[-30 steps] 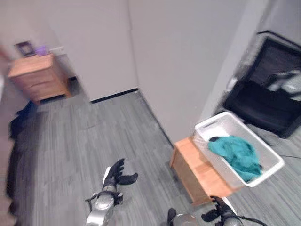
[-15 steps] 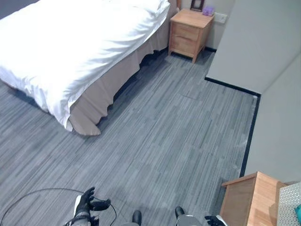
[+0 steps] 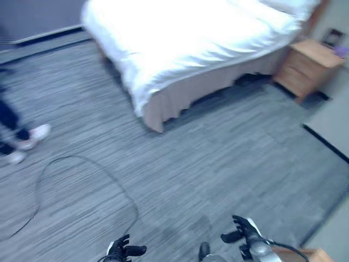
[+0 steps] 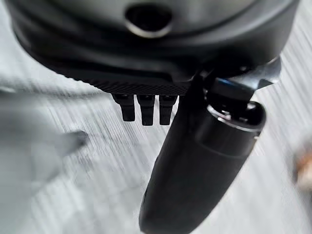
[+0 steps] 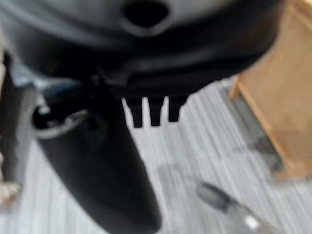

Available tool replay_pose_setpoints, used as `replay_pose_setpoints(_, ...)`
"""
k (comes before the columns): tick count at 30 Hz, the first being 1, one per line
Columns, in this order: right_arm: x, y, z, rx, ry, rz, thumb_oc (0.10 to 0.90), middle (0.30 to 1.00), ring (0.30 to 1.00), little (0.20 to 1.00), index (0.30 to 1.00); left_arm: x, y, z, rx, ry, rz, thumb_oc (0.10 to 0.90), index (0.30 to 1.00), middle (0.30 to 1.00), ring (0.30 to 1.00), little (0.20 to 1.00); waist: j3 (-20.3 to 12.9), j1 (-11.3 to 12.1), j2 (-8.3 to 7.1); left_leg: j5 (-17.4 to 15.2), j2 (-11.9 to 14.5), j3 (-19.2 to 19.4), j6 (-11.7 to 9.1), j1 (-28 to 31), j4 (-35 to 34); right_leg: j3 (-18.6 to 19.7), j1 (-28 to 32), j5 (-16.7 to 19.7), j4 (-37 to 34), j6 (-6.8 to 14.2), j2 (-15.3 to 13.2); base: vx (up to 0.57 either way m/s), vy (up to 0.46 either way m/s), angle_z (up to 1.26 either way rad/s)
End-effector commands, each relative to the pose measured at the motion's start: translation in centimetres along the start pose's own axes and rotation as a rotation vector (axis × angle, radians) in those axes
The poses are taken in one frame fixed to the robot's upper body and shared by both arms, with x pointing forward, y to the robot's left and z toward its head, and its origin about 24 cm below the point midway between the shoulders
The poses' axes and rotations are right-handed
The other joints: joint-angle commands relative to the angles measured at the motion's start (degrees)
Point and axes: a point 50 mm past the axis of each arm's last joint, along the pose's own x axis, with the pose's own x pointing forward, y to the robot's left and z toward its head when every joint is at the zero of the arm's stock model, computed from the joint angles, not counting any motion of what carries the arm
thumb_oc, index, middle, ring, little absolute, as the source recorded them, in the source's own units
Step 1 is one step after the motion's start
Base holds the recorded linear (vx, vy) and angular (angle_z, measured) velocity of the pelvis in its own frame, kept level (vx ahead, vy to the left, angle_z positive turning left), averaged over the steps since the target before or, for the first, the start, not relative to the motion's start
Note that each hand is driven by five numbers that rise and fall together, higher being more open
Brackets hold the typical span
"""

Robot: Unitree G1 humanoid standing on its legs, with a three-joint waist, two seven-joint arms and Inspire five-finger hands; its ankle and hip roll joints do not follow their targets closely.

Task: Pick up bed clothes into laundry basket.

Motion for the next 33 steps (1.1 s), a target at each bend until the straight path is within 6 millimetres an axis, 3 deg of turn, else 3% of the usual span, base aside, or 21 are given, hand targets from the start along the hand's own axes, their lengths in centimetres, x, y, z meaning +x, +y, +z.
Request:
replay_pose_setpoints(1, 0.5, 0.9, 3.2, 0.102, -0.085, 0.019, 0.800, 0.900, 0.900, 0.900, 0.900, 0.0, 4.1, 0.9, -0.012, -0.040, 0.094, 0.800, 0.900, 0.900, 0.900, 0.900, -0.5, 0.2, -1.27, -0.5, -0.4, -5.4, 1.6, 4.2, -5.4, 4.4, -6.3, -6.2, 8.2, 2.7, -0.5, -0.14, 0.122, 1.42)
replay_pose_setpoints(3, 0.6, 1.0, 3.4, 0.130, -0.081, 0.021, 0.800, 0.900, 0.900, 0.900, 0.900, 0.2, 4.2, 2.2, 0.015, -0.078, 0.096, 0.800, 0.900, 0.900, 0.900, 0.900, 0.9, -1.0, -2.02, 1.8, -1.2, -7.2, 2.3, 3.4, -7.8, 8.2, -11.4, -2.0, 13.5, 5.8, -2.3, -0.26, 0.043, 1.27)
replay_pose_setpoints(5, 0.7, 1.1, 3.5, 0.174, -0.076, 0.020, 0.800, 0.900, 0.900, 0.900, 0.900, 0.3, 4.1, 3.2, 0.041, -0.113, 0.092, 0.800, 0.900, 0.900, 0.900, 0.900, 0.7, -1.8, -1.95, 2.5, -1.5, -10.6, 2.7, 1.6, -8.6, 19.7, -13.2, -2.7, 14.8, 7.9, 0.3, -0.14, 0.047, 0.90)
replay_pose_setpoints(6, 0.7, 1.2, 3.5, 0.174, -0.077, 0.020, 0.800, 0.900, 0.900, 0.900, 0.900, 0.3, 4.1, 3.2, 0.041, -0.114, 0.092, 0.800, 0.900, 0.900, 0.900, 0.900, 0.6, -1.7, -1.95, 2.8, -1.5, -10.6, 2.6, 1.4, -8.7, 19.7, -13.4, -2.5, 14.6, 7.8, 0.4, -0.05, 0.031, 1.26)
replay_pose_setpoints(7, 0.7, 1.2, 3.0, 0.235, -0.056, 0.012, 0.800, 0.900, 0.900, 0.900, 0.900, 0.4, 4.0, 4.0, 0.053, -0.136, 0.082, 0.800, 0.900, 0.900, 0.900, 0.900, 0.3, -1.4, -1.61, 3.1, -2.0, -13.8, 3.0, 0.1, -8.9, 26.5, -10.5, -4.9, 12.7, 7.9, 1.5, -0.02, 0.016, 1.23)
replay_pose_setpoints(9, 0.7, 1.7, 3.0, 0.295, -0.049, 0.028, 0.800, 0.900, 0.900, 0.900, 0.900, 0.4, 4.0, 3.3, 0.033, -0.106, 0.070, 0.800, 0.900, 0.900, 0.900, 0.900, -0.4, -0.7, -1.70, 3.1, -3.1, -15.8, 3.6, -0.5, -8.8, 28.6, -8.5, -6.6, 9.3, 6.0, 2.3, 0.01, 0.000, 1.20)
replay_pose_setpoints(15, 0.6, 2.8, 2.1, 0.367, -0.006, 0.067, 0.800, 0.900, 0.900, 0.900, 0.900, 0.2, 4.0, -0.7, -0.117, 0.062, 0.060, 0.800, 0.900, 0.900, 0.900, 0.900, -2.4, 2.8, -1.60, 3.2, -3.9, -16.7, 3.5, 0.1, -8.3, 25.1, -1.4, -6.1, -0.3, 5.8, 1.2, 0.02, -0.023, 0.24)
replay_pose_setpoints(19, 0.6, 2.4, 2.1, 0.406, -0.009, 0.049, 0.800, 0.900, 0.900, 0.900, 0.900, 0.1, 4.1, -1.6, -0.075, 0.110, 0.061, 0.800, 0.900, 0.900, 0.900, 0.900, -2.9, 4.6, -1.58, 3.6, -3.6, -18.1, 3.0, 0.2, -8.4, 22.6, -0.2, -6.1, -0.9, 5.6, 1.2, -0.01, -0.029, 0.21)
replay_pose_setpoints(33, 0.5, 2.2, 1.0, 0.376, 0.018, 0.052, 0.800, 0.900, 0.900, 0.900, 0.900, 0.5, 2.9, 0.5, -0.038, 0.020, 0.000, 0.800, 0.900, 0.900, 0.900, 0.900, -4.4, 6.4, -2.06, 4.2, -3.8, -20.8, 2.9, -0.5, -8.8, 20.2, -0.4, -5.6, -1.3, 5.4, 1.6, -0.01, -0.007, 0.10)
